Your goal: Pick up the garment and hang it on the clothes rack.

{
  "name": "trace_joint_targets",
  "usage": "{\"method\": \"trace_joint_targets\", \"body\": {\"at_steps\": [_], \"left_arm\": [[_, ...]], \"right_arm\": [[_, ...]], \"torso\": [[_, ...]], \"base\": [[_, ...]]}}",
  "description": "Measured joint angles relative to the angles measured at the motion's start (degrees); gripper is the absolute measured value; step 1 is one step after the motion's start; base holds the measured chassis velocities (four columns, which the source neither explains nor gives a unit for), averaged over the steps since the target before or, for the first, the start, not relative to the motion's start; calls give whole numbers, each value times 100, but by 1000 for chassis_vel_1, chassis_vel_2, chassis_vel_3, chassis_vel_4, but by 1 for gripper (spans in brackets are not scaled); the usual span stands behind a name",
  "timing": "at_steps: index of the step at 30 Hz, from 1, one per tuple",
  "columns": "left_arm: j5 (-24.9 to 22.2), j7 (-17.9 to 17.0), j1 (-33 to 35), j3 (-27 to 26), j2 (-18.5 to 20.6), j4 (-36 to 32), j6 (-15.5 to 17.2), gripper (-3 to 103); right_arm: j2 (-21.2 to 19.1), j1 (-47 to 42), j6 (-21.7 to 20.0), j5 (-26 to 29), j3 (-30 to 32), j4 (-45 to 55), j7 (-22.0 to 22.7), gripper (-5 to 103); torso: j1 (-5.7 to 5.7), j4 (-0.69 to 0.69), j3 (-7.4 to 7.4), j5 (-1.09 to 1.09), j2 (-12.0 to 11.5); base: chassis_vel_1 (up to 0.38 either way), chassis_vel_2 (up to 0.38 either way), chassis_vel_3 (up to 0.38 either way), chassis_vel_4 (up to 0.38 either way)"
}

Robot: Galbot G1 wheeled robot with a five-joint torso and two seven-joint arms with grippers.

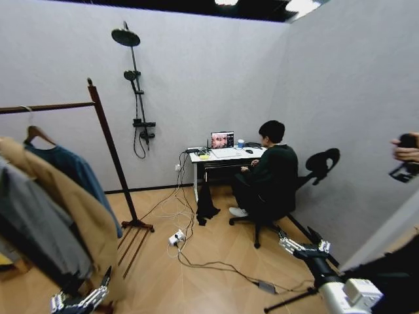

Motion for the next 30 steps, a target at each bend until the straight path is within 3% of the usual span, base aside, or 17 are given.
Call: {"method": "trace_joint_targets", "body": {"at_steps": [13,22,23,30], "left_arm": [[0,-1,1,-1,0,0,0,100],[0,1,1,0,0,0,0,100],[-1,2,1,0,-1,0,0,100],[0,3,1,0,0,0,-1,100]], "right_arm": [[1,-2,0,0,0,2,0,100],[0,0,0,-1,1,1,0,100],[-2,2,0,0,1,1,0,100],[-1,1,0,-1,1,0,0,100]], "torso": [[-6,1,-4,-1,4],[0,-1,0,-1,0],[2,3,1,4,-1],[4,-1,1,-1,-2]], "base": [[255,-372,-261,373],[-138,-214,127,201],[-101,-97,203,74],[-28,-25,65,-15]]}}
